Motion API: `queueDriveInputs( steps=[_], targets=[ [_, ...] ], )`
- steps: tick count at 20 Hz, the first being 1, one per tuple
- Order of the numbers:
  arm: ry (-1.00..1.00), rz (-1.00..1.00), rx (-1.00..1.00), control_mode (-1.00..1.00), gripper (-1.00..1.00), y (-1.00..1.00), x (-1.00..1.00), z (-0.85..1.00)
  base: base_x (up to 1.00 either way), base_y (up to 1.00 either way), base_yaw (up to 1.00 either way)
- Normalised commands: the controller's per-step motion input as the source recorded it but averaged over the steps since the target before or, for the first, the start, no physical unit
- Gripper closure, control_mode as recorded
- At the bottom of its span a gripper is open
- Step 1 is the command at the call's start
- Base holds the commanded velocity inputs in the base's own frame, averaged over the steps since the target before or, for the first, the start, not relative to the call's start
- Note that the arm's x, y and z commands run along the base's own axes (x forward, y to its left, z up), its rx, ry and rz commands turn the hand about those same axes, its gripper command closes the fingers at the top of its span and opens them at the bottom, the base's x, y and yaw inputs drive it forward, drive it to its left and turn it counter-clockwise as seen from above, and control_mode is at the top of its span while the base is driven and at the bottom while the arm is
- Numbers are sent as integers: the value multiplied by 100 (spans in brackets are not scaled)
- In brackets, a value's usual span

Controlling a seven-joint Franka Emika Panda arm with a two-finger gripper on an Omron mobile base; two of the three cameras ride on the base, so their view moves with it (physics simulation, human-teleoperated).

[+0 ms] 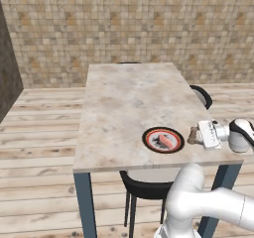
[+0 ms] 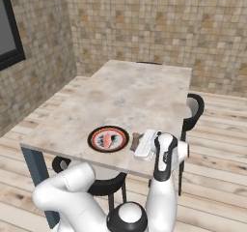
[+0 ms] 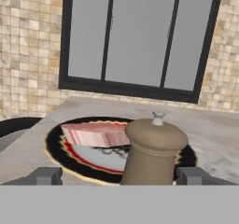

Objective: Retrieve the shaker from the cabinet and place it next the steak on a plate on the dining table.

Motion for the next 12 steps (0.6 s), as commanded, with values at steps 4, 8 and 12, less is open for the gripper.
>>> queueDriveInputs(
  steps=[4, 8, 12],
  targets=[
    [-2, 0, 2, -100, -100, -19, -13, 1, 0, 0, 0],
    [0, -7, 4, -100, -100, -34, 2, 0, 0, 0, 0],
    [0, -15, 8, -100, -100, -46, -1, 5, 0, 0, 0]
  ],
)
